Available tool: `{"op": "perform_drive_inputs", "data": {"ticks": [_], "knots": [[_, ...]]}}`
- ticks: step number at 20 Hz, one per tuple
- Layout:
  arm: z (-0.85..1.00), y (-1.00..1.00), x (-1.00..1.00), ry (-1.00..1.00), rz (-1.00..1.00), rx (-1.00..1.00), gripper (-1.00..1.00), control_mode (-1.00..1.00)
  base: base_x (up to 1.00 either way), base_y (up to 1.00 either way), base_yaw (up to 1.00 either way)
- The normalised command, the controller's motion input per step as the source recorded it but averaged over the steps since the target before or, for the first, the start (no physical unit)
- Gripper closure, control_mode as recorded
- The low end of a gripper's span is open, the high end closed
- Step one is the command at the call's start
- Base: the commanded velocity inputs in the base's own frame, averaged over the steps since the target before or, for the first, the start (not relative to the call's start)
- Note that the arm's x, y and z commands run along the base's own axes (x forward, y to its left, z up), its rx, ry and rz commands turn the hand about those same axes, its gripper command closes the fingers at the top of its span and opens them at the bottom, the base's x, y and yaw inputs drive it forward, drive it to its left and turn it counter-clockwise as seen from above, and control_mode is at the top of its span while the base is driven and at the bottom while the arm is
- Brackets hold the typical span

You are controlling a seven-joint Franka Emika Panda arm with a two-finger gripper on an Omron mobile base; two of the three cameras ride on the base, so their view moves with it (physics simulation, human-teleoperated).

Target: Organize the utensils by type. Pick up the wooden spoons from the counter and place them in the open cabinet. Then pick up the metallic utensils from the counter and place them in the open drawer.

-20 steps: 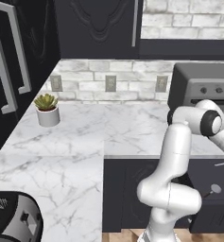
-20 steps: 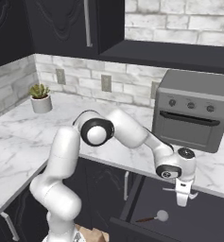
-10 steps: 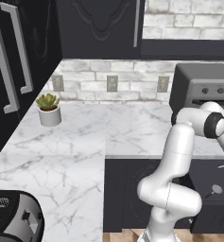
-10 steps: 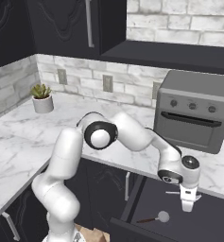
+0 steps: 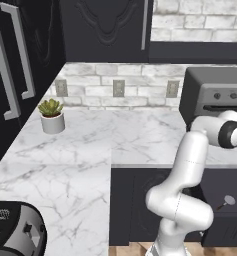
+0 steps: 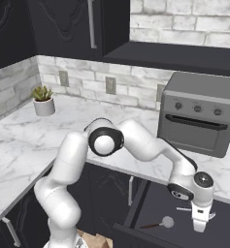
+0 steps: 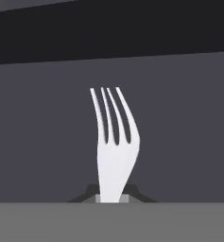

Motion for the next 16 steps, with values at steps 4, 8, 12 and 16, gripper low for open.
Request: {"op": "perform_drive_inputs", "data": {"ticks": [4, 8, 12, 16], "knots": [[-0.13, -0.03, -0.33, 0.02, 0.0, 0.02, 1.0, -1.0, 0.0, 0.0, 0.0], [-0.23, 0.0, -0.25, 0.05, 0.04, 0.07, 1.0, -1.0, 0.0, 0.0, 0.0], [-0.26, 0.0, -0.18, 0.08, 0.06, 0.08, 1.0, -1.0, 0.0, 0.0, 0.0], [-0.19, 0.0, -0.02, 0.08, 0.07, 0.14, 1.0, -1.0, 0.0, 0.0, 0.0]]}}
